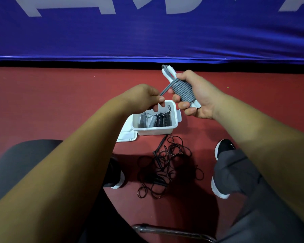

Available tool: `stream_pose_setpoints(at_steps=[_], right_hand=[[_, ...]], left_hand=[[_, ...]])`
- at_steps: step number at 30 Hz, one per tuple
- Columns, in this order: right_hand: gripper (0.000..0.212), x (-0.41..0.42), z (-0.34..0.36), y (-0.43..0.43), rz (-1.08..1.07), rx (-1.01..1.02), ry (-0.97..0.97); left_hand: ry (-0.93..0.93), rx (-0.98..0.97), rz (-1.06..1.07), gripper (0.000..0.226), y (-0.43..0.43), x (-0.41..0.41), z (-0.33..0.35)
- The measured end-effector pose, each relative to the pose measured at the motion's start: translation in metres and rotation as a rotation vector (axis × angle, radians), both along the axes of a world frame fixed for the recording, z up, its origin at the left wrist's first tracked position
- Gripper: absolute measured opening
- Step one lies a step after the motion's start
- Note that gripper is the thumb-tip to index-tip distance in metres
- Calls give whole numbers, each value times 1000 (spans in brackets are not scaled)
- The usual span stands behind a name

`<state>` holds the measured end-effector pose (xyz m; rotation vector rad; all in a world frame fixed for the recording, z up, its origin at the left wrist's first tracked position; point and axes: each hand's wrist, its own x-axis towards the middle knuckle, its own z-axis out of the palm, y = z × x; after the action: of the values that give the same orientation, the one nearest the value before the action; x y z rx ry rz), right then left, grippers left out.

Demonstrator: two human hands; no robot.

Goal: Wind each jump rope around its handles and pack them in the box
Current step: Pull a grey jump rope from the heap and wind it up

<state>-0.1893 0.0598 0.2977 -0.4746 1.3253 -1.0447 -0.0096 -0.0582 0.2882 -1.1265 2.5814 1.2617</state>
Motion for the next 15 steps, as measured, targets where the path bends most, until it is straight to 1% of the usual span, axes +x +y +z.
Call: stream_pose_setpoints(at_steps=[3, 6, 8, 12, 15], right_hand=[[45, 2, 4, 3, 66, -51, -14], [46, 2, 6, 6, 183, -53, -45], [46, 2, 5, 8, 269, -31, -50], [45, 2, 4, 11, 435, 24, 0], [47, 0, 4, 12, 548, 88, 52]], left_hand=[[19, -22, -6, 24, -2, 0, 0], [6, -58, -53, 24, -1, 1, 4], [-18, -113, -73, 25, 0, 1, 6], [-80, -274, -119, 18, -5, 1, 9], [-71, -327, -196, 24, -3, 2, 11]])
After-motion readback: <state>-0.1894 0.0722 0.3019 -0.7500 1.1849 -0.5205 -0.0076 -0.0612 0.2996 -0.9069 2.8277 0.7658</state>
